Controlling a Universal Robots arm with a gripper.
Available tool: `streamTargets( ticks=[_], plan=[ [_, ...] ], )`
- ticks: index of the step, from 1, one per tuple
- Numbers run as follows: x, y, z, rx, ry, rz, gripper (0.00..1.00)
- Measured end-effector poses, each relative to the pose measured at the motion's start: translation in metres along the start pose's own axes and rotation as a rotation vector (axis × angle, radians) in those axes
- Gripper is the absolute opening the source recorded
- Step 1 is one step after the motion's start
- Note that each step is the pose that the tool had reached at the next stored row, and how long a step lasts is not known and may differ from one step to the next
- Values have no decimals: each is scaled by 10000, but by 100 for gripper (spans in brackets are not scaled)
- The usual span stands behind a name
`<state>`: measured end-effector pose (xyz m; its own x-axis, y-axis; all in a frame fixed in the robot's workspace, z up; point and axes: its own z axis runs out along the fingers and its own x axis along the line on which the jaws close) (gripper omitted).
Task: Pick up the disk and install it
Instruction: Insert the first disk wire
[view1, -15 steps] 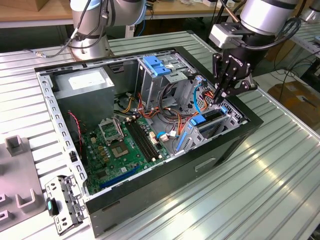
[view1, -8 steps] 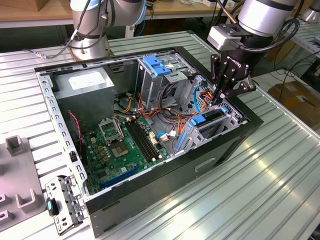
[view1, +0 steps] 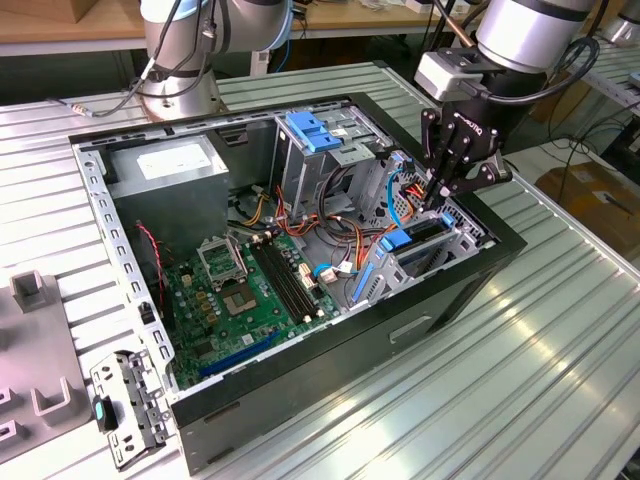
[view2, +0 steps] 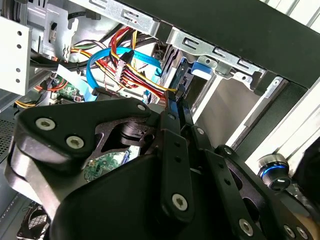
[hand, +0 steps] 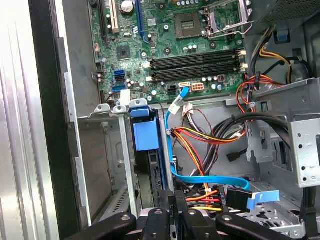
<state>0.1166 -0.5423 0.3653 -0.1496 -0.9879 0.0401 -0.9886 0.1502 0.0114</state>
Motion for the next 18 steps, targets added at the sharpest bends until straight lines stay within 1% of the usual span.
streamTargets(
  ticks=[3,4,5,7,8,9,11,12,13,14,18],
  plan=[
    [-1,0,3,1,0,-9,16],
    [23,-3,23,0,1,-10,16],
    [26,-5,43,5,0,-123,16],
    [25,-5,66,21,7,-511,16],
    [37,-6,97,30,7,-764,16],
    [65,-8,114,37,-8,-794,16],
    [73,-5,119,55,-23,-904,16],
    [73,-4,123,62,-31,-1087,16],
    [77,22,133,67,-41,-1255,16],
    [80,41,139,70,-47,-1281,16],
    [51,44,146,72,-46,-1246,16]
  ],
)
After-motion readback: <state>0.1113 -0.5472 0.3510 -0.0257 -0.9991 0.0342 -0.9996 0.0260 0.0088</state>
